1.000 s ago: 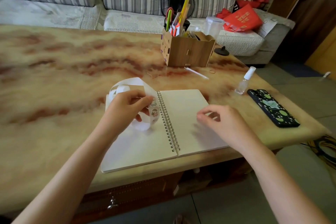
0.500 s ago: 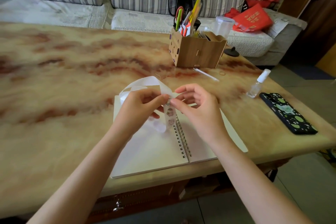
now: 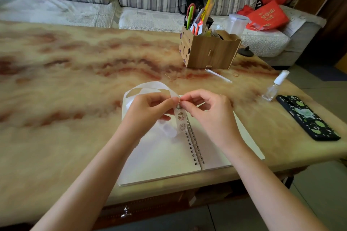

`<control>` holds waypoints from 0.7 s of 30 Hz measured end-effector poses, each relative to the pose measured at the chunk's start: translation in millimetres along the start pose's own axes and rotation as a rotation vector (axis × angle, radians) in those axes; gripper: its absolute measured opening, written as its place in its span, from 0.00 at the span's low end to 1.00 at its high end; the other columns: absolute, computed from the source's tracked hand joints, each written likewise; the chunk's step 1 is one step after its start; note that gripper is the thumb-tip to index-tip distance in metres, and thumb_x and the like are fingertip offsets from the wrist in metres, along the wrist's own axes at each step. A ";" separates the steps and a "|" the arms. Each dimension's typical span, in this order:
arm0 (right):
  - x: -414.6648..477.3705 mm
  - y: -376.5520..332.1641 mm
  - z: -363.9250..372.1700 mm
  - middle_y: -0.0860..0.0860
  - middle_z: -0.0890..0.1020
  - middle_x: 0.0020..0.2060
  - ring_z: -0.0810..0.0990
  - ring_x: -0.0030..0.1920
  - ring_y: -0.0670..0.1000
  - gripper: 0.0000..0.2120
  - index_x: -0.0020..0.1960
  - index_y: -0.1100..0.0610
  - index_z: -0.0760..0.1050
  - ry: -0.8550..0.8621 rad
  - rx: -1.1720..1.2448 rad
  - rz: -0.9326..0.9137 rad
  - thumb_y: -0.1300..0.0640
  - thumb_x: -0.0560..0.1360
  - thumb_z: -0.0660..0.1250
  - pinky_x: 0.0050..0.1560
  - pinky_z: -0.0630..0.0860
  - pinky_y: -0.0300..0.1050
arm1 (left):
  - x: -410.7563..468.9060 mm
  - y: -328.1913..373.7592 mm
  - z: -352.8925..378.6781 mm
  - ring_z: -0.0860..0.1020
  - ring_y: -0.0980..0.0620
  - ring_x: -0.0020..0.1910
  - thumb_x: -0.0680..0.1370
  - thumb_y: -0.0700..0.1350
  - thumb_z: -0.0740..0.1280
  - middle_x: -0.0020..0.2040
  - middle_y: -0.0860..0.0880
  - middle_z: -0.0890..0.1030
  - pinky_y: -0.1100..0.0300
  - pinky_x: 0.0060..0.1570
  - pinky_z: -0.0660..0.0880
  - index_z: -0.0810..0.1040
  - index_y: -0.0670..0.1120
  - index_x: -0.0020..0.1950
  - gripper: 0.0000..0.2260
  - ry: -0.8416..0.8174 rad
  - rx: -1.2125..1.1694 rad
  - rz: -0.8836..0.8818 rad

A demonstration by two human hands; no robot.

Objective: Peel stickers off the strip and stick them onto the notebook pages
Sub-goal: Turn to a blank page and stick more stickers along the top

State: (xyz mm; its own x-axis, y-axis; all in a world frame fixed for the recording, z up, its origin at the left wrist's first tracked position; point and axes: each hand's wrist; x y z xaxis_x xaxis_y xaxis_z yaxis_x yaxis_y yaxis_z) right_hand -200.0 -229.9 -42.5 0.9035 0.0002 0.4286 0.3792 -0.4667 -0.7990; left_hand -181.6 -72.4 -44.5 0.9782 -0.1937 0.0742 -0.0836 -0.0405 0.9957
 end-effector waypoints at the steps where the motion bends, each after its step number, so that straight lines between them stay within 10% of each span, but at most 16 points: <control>1: 0.5 0.9 0.4 0.45 0.84 0.37 0.80 0.37 0.42 0.05 0.44 0.54 0.82 0.000 -0.019 -0.011 0.62 0.72 0.72 0.40 0.75 0.33 | -0.2 0.1 -0.2 0.84 0.55 0.40 0.76 0.44 0.68 0.38 0.49 0.86 0.66 0.37 0.76 0.83 0.43 0.43 0.07 0.002 -0.009 -0.012; 21: 0.9 5.1 3.4 0.48 0.83 0.38 0.79 0.39 0.45 0.03 0.45 0.58 0.81 -0.032 -0.144 -0.157 0.64 0.72 0.72 0.41 0.76 0.35 | -4.8 0.6 2.3 0.83 0.57 0.36 0.78 0.42 0.66 0.34 0.52 0.85 0.64 0.38 0.78 0.83 0.43 0.41 0.09 0.092 -0.010 -0.058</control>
State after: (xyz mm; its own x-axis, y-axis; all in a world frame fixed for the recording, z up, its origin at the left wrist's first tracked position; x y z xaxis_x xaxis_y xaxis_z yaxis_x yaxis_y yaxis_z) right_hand -196.6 -229.3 -47.6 0.8421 0.1098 0.5281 0.4857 -0.5801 -0.6539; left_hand -186.8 -73.8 -44.4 0.9948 -0.1002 0.0208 -0.0249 -0.0393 0.9989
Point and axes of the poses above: each hand's wrist, its own x-axis towards the middle knuckle, its own z-axis out of the palm, y = z × x
